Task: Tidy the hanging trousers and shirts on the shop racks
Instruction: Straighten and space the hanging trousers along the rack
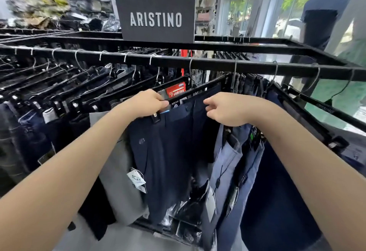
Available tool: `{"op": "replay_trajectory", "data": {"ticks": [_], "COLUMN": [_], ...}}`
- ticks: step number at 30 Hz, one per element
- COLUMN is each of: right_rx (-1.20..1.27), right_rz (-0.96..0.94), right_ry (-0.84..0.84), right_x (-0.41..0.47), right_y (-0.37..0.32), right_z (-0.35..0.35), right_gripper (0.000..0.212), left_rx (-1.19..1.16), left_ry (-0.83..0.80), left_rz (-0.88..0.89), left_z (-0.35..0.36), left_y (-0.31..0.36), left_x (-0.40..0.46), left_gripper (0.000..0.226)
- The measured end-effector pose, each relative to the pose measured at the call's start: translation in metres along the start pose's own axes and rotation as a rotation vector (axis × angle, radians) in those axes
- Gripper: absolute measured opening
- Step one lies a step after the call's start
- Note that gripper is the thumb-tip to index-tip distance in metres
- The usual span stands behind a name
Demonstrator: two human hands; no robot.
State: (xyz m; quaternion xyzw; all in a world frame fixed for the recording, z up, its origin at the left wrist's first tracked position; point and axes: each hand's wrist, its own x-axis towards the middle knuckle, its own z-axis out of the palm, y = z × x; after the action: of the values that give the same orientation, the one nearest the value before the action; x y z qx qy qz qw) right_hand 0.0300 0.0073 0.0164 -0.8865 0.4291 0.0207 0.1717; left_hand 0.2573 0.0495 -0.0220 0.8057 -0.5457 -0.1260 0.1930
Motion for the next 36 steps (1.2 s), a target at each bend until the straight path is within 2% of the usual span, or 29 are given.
{"op": "replay_trajectory", "data": {"ticks": [4,8,11,12,14,16,18,19,21,23,30,32,33,36], "right_rx": [-0.001,-0.048,-0.081,-0.104,-0.143,-0.13,-0.125,-0.123,-0.129,-0.109,-0.113,-0.128,-0.139,-0.058], "right_rz": [-0.002,-0.091,-0.126,-0.122,-0.107,-0.063,0.01,0.046,0.1,0.136,0.335,0.384,0.376,0.256], "right_ry": [0.009,-0.006,-0.001,-0.001,-0.009,0.005,0.03,0.037,0.049,0.084,0.095,0.098,0.148,0.461], "right_x": [-0.001,-0.004,-0.001,0.0,0.002,0.004,0.005,0.006,0.009,0.014,0.012,0.014,0.016,0.031], "right_y": [-0.003,-0.02,-0.029,-0.031,-0.037,-0.04,-0.045,-0.046,-0.047,-0.047,-0.056,-0.064,-0.069,-0.088], "right_z": [0.0,-0.001,0.001,0.002,0.004,0.005,0.005,0.005,0.007,0.006,0.004,0.006,0.007,0.017], "right_gripper": [0.042,0.061,0.068,0.069,0.069,0.065,0.055,0.05,0.041,0.034,0.03,0.031,0.03,0.027], "left_rx": [0.019,-0.08,-0.133,-0.183,-0.189,-0.005,0.153,0.207,0.277,0.266,0.127,0.0,-0.14,-0.632], "left_ry": [0.0,0.025,-0.005,-0.015,0.1,0.337,0.429,0.393,0.212,0.079,-0.03,-0.073,-0.119,-0.32], "left_rz": [0.05,0.098,0.151,0.164,0.176,0.213,0.217,0.182,0.09,0.064,0.127,0.147,0.132,0.008], "left_z": [0.011,0.027,0.028,0.023,0.007,-0.013,-0.036,-0.044,-0.053,-0.053,-0.047,-0.041,-0.036,-0.021], "left_y": [0.017,0.037,0.045,0.043,0.031,0.01,-0.013,-0.023,-0.036,-0.046,-0.062,-0.061,-0.059,-0.049], "left_x": [-0.026,-0.047,-0.052,-0.052,-0.047,-0.036,-0.026,-0.019,-0.011,-0.005,0.012,0.015,0.015,0.016], "left_gripper": [0.039,0.043,0.036,0.041,0.049,0.037,0.027,0.027,0.035,0.04,0.031,0.036,0.043,0.053]}}
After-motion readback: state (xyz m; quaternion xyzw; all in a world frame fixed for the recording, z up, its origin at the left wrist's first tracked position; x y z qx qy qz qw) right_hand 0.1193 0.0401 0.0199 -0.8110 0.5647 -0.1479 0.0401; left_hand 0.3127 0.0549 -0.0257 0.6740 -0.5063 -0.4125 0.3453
